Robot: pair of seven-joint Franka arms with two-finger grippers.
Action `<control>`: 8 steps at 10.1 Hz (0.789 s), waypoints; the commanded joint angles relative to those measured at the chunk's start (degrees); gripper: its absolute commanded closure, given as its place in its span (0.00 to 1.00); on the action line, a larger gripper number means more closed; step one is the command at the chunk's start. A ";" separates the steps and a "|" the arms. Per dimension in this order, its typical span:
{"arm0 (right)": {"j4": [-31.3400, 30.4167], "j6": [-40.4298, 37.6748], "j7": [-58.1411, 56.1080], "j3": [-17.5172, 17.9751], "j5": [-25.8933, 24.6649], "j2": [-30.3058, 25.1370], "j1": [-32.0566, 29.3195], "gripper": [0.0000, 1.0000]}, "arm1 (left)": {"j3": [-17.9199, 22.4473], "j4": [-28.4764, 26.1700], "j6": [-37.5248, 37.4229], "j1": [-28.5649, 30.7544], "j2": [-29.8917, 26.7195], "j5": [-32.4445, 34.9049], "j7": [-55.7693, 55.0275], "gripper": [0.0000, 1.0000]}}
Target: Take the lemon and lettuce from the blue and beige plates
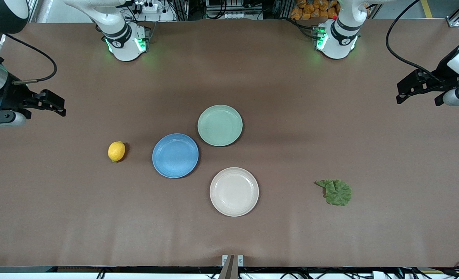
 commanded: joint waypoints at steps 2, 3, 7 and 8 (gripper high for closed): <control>1.79 -1.27 2.31 0.72 -0.69 0.82 0.31 0.00 | -0.79 -0.57 0.09 0.54 -0.75 1.35 -0.31 0.00; 1.79 -1.18 2.48 0.82 -0.43 0.90 0.31 0.00 | -0.70 -0.48 0.09 0.54 -0.75 1.26 -0.31 0.00; 1.52 -0.57 2.40 0.90 -0.16 0.99 0.31 0.00 | -0.61 -0.66 0.00 1.15 -0.66 0.82 -3.11 0.00; 1.44 -0.57 2.40 0.90 -0.16 0.99 0.31 0.00 | -0.61 -0.66 0.00 1.50 -0.75 0.91 -2.95 0.00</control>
